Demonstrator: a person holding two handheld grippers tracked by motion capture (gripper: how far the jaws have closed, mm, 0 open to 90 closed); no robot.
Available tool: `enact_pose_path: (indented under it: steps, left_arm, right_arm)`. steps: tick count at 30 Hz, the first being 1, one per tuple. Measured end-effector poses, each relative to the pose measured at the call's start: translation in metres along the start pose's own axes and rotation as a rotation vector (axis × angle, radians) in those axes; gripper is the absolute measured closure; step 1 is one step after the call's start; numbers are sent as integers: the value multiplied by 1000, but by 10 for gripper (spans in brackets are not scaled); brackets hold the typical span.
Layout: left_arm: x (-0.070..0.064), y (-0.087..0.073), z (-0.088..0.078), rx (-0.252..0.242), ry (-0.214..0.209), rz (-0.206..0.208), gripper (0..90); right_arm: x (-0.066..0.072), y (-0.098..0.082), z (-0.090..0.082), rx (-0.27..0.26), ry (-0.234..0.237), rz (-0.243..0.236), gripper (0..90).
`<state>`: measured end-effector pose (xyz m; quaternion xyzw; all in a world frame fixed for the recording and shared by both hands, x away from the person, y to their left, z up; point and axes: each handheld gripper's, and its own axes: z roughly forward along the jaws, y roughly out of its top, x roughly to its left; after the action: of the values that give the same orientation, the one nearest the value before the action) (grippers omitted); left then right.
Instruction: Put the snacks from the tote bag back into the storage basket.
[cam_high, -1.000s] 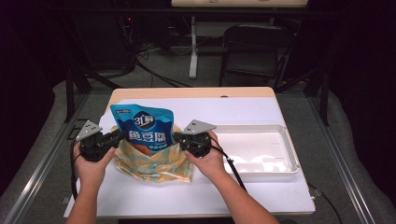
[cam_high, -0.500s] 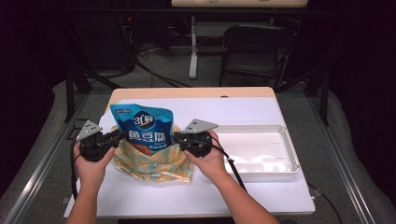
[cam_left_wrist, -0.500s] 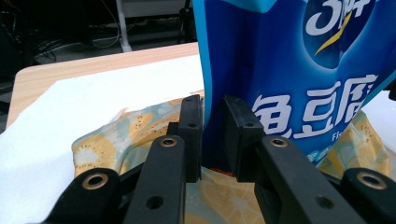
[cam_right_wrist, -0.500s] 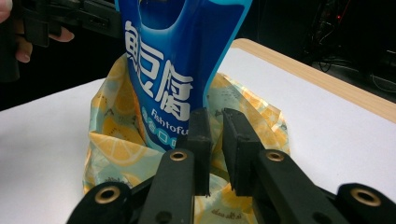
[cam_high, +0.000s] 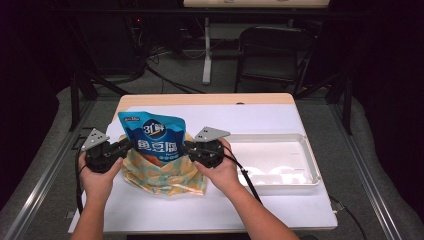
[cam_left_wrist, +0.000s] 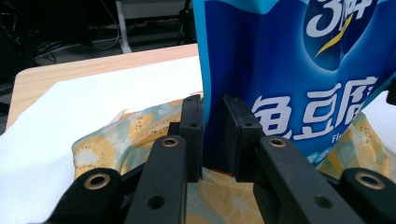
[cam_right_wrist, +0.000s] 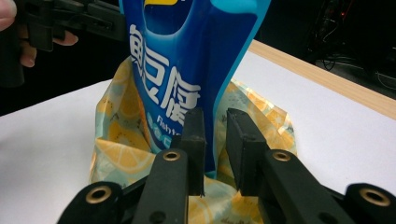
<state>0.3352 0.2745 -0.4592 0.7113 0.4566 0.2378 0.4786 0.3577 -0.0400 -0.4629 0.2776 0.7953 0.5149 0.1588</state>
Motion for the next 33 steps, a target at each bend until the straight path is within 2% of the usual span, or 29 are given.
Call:
enact_pose_path:
  steps: [9,16,33]
  left_arm:
    - [0,0,0,0,-3,1,796]
    - [0,0,0,-1,-3,1,799]
    - [0,0,1,-4,-2,5,819]
  right_arm:
    - [-1,5,8,-7,-3,13,808]
    - [2,9,16,1,-9,3,831]
    - [2,9,17,-6,-17,5,866]
